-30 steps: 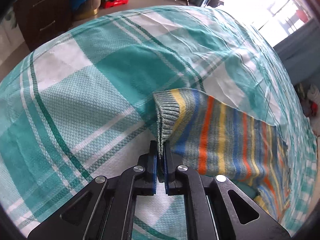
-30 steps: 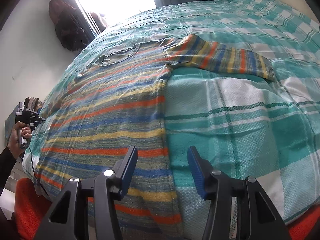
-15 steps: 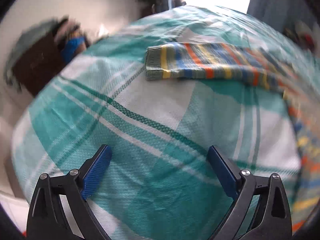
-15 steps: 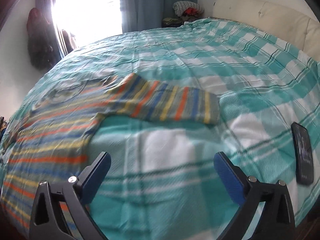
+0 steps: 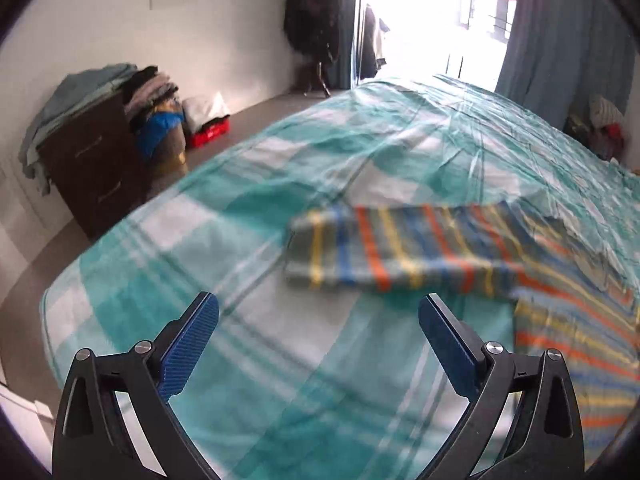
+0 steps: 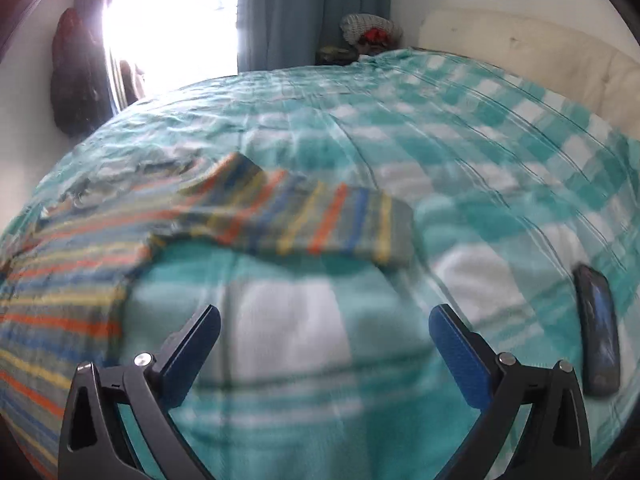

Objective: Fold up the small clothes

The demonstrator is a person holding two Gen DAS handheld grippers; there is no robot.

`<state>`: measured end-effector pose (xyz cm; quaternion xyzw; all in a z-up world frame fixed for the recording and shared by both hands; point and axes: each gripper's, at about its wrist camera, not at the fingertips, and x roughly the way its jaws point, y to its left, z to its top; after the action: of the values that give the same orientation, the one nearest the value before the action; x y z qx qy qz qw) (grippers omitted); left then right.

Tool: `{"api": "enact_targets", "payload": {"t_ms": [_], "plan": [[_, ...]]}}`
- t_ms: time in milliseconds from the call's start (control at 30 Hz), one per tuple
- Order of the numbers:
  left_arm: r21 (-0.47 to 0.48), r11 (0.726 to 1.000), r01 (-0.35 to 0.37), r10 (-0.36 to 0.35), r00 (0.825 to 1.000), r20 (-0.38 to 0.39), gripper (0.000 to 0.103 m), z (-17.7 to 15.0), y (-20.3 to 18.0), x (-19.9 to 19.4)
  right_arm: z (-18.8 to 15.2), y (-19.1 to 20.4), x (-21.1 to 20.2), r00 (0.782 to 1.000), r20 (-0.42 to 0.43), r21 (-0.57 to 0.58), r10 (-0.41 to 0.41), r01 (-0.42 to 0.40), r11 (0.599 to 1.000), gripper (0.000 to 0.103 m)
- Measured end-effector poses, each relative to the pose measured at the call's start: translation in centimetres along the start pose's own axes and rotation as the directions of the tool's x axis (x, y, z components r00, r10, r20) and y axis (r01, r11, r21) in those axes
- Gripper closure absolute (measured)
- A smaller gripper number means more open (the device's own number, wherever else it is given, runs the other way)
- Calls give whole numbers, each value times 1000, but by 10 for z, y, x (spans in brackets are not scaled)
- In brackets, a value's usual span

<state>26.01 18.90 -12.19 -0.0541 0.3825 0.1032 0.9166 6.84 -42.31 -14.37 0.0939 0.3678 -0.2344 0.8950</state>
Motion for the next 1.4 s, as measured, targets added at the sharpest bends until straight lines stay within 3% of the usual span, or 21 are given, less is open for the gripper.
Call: {"api": "enact_targets", "payload": {"t_ms": [67, 133, 233, 267, 300, 333, 533, 1400], "plan": [[36, 999, -18, 19, 1000, -17, 3, 10, -15, 20, 18, 12, 18, 1000, 10, -27, 0, 1, 1000, 0], [72, 994, -78, 81, 996, -36, 3, 13, -27, 47, 31, 23, 38, 999, 41, -59, -21, 24, 998, 0], [133, 985, -107, 131, 974, -186, 0, -8, -34, 97, 31, 27, 83, 995, -66, -55, -72, 68, 996, 0], [144, 984, -101, 127, 974, -189, 0, -16, -34, 103, 26, 27, 96, 990, -111, -58, -86, 80, 995, 0], [128, 986, -104, 121, 983, -141, 0, -19, -32, 98, 17, 25, 111, 981, -174, -50, -80, 73, 996, 0], [131, 985, -109, 127, 983, -136, 0, -19, -32, 96, 14, 23, 116, 981, -185, -33, -61, 56, 998, 0], [78, 996, -53, 66, 982, -175, 0, -16, -21, 101, 16, 17, 114, 981, -193, -12, -34, 32, 999, 0], [83, 995, -53, 67, 982, -175, 0, -17, -25, 99, 16, 18, 116, 979, -199, -24, -44, 40, 999, 0]]}}
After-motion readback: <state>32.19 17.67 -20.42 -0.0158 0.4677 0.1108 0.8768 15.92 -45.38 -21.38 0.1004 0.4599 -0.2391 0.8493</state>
